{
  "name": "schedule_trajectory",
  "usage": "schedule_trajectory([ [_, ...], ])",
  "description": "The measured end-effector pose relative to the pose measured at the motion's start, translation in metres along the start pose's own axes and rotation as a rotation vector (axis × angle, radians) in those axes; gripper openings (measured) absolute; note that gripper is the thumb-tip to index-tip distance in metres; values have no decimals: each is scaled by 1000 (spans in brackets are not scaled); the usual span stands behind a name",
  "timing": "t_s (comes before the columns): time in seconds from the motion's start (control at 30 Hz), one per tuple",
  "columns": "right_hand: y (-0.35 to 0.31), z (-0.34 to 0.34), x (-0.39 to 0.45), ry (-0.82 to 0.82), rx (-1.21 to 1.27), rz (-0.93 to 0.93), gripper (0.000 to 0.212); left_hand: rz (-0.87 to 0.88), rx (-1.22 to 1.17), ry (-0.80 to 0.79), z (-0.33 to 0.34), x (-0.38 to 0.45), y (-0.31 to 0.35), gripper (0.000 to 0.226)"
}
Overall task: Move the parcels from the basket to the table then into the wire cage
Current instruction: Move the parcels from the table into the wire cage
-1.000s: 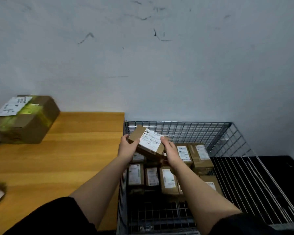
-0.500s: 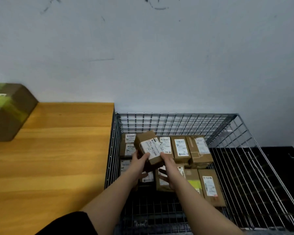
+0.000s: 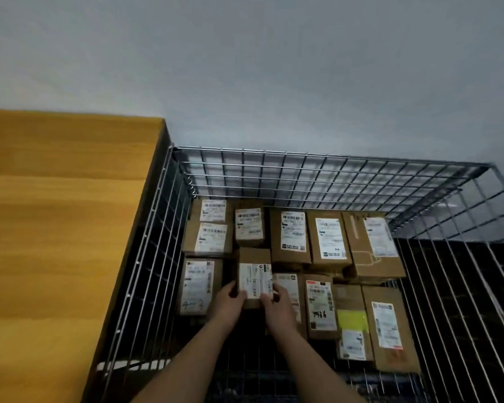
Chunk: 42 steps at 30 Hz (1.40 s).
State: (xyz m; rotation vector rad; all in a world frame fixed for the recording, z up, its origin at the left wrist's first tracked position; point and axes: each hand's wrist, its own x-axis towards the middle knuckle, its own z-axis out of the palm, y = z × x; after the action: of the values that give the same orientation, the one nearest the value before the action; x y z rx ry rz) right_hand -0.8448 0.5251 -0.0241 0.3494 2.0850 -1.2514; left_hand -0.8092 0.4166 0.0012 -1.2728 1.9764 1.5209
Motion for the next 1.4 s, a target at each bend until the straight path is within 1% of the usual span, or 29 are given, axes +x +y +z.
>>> schedule_trajectory([
  [0.1, 27, 15, 29, 2, -24, 14, 40, 6, 185, 54, 13, 28, -19, 44],
  [0.2, 46, 31, 46, 0, -46, 53, 43, 21, 273, 74, 21, 45, -31, 41],
  [0.3, 54, 42, 61, -5, -79, 32, 44, 59, 335, 96, 27, 62, -43, 35],
  [0.4, 51, 47, 68, 12, -102, 9, 45, 73, 400, 120, 33, 69, -50, 33],
  [0.53, 53, 57, 73, 57, -138, 7, 47, 62, 515, 155, 39, 66, -48, 38],
  [0.6, 55, 61, 73, 68, -177, 1, 50, 105, 581, 164, 41, 61, -47, 40],
  [0.7, 53, 62, 72, 31, -195, -13, 52, 157, 683, 148, 38, 58, -49, 37],
  [0.83, 43, 50, 65, -3, -269, -15, 49, 146, 752, 132, 25, 55, -44, 37],
  [0.9, 29, 40, 55, 18, -322, -19, 45, 137, 752, 130, 15, 45, -33, 34],
  [1.0, -8, 21, 32, 23, -416, -83, 33, 159, 791, 158, -9, 21, 0, 26],
  [1.1, -69, -1, -6, 18, -582, -241, 22, 204, 913, 250, -50, -21, 46, 23],
  [1.17, -119, -12, -44, 27, -664, -361, 16, 235, 939, 316, -84, -60, 71, 24],
  [1.2, -147, -13, -65, 28, -696, -435, 16, 254, 941, 364, -107, -81, 82, 25],
  [1.3, -209, -6, -125, 34, -794, -619, 18, 302, 955, 489, -164, -136, 95, 27],
  [1.4, -253, 14, -181, 33, -799, -757, 16, 286, 965, 552, -222, -182, 88, 29],
])
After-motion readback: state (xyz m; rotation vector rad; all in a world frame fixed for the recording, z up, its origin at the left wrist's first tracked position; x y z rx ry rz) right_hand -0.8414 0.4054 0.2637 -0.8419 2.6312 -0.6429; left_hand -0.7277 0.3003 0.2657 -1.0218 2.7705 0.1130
